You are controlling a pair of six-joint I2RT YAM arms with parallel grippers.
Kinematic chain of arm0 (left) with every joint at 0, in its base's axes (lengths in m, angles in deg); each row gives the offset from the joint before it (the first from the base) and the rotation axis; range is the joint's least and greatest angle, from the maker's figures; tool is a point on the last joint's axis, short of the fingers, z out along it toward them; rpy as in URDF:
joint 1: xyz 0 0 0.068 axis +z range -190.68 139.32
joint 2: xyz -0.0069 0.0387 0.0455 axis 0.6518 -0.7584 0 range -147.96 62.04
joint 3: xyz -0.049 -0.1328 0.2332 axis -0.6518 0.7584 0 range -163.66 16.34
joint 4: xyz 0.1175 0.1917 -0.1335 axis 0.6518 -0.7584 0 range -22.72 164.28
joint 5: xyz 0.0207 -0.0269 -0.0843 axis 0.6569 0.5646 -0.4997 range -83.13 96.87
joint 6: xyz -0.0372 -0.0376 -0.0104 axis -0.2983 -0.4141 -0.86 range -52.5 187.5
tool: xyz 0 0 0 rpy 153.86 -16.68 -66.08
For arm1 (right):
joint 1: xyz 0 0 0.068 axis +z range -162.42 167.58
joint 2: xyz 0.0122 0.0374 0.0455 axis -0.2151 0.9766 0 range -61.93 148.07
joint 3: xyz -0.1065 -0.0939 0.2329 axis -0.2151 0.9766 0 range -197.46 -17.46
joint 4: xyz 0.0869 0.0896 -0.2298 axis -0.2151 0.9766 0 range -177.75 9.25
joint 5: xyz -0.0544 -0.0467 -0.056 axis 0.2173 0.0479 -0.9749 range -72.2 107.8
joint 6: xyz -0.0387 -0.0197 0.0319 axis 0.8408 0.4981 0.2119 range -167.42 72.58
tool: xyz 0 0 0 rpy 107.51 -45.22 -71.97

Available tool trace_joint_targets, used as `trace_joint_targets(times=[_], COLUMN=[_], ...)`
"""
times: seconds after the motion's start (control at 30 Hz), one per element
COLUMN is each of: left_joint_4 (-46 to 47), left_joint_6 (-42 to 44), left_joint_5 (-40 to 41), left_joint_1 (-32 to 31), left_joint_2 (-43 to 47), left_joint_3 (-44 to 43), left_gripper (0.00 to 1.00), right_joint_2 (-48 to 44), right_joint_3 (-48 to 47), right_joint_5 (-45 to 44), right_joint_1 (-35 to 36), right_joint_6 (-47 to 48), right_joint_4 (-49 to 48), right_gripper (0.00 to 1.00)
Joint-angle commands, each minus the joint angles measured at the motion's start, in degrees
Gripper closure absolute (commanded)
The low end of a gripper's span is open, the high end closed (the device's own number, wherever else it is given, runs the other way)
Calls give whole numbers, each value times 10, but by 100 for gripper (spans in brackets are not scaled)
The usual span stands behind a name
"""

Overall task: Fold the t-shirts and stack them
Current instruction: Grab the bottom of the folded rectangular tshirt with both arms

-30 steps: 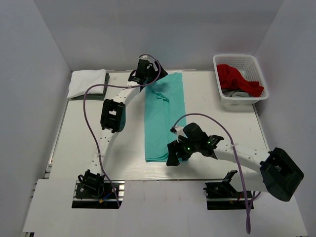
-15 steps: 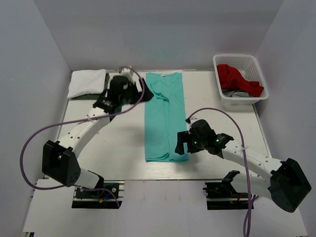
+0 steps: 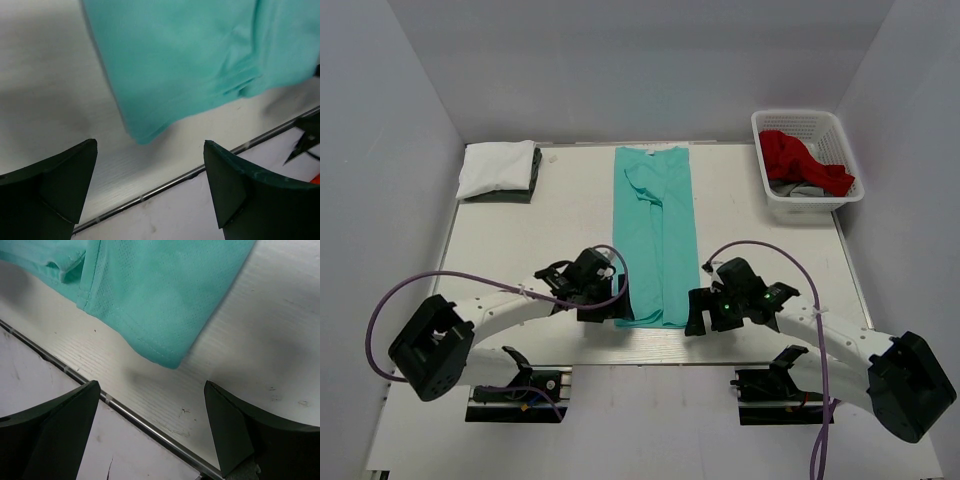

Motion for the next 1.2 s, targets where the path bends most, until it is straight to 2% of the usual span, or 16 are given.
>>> trace_joint_targets(times=[0.0,0.1,0.27,0.37,0.47,0.53,0.57,0.6,0.63,0.67,0.73,0.77,0.83,1.07,1.17], left_joint_4=[-21,-26,-45,-39,-55,-55,-55,-55,-55,-55,-55,-63,-71,-86,-108], left_joint_6=[-17,-17,-11,11,21,27,27,27,27,27,27,27,27,20,8], left_joint_5=[-8,-8,57,57,76,82,82,89,96,96,103,108,115,121,175], left_joint_1=[-27,-43,-56,-56,-56,-56,-56,-56,-56,-56,-56,-56,-56,-48,-43], left_joint_2=[1,-29,-64,-101,-132,-139,-139,-139,-146,-146,-146,-146,-146,-116,-125], left_joint_3=[24,18,4,-13,-35,-35,-35,-41,-41,-47,-54,-54,-68,-127,-170], left_gripper=[4,16,25,39,61,63,64,67,76,82,95,100,100,100,100], right_joint_2=[4,15,24,33,45,57,61,71,73,76,80,84,80,56,69], right_joint_3=[6,15,22,22,24,23,23,22,24,27,26,23,8,-41,-81], right_joint_5=[36,35,27,21,12,8,3,-1,-6,-24,-37,-39,-41,-81,-121], right_joint_1=[-2,-4,-5,-5,-5,-5,-5,-5,-5,-5,-5,-5,-4,-5,-5], right_joint_6=[9,2,-3,-6,-7,-9,-11,-22,-26,-31,-36,-33,-19,-15,-33], right_joint_4=[-27,-38,-66,-70,-83,-88,-96,-106,-112,-125,-135,-131,-127,-121,-113], right_gripper=[10,10,10,16,31,38,45,49,54,65,75,90,100,100,100])
